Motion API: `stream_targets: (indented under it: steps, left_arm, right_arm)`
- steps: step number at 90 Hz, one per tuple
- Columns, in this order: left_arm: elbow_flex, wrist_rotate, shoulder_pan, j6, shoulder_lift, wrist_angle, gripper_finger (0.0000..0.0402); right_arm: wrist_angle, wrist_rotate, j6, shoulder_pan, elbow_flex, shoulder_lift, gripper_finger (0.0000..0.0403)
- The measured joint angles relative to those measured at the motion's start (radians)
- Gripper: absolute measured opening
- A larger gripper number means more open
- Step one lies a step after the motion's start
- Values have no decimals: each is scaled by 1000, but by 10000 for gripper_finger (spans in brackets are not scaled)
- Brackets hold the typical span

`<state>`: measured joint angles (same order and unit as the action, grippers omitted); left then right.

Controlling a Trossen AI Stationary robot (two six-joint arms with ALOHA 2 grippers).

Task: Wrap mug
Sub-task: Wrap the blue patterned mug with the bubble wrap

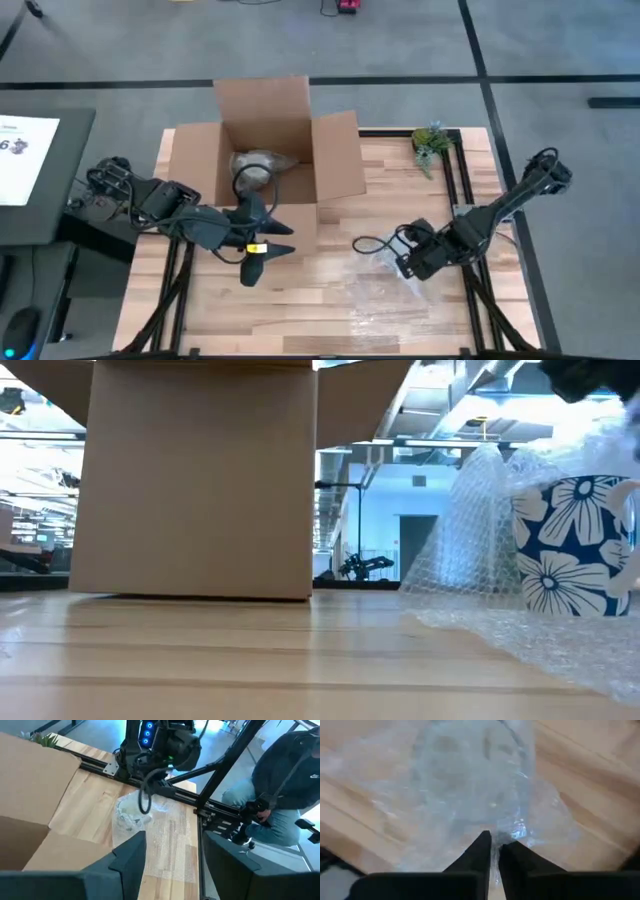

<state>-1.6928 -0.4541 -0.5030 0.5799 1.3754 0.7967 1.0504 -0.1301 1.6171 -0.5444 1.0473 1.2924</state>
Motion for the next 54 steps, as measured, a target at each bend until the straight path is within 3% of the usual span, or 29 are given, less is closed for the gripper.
stream_targets:
  steps: [36,54]
  left_arm:
    - [0,0,0,-8,0,0,175]
    - [0,0,0,-7,0,0,175]
  right_arm:
    - [-174,0,-81,174,-59,5,1]
    - [-169,84,-88,193,-116,28,1]
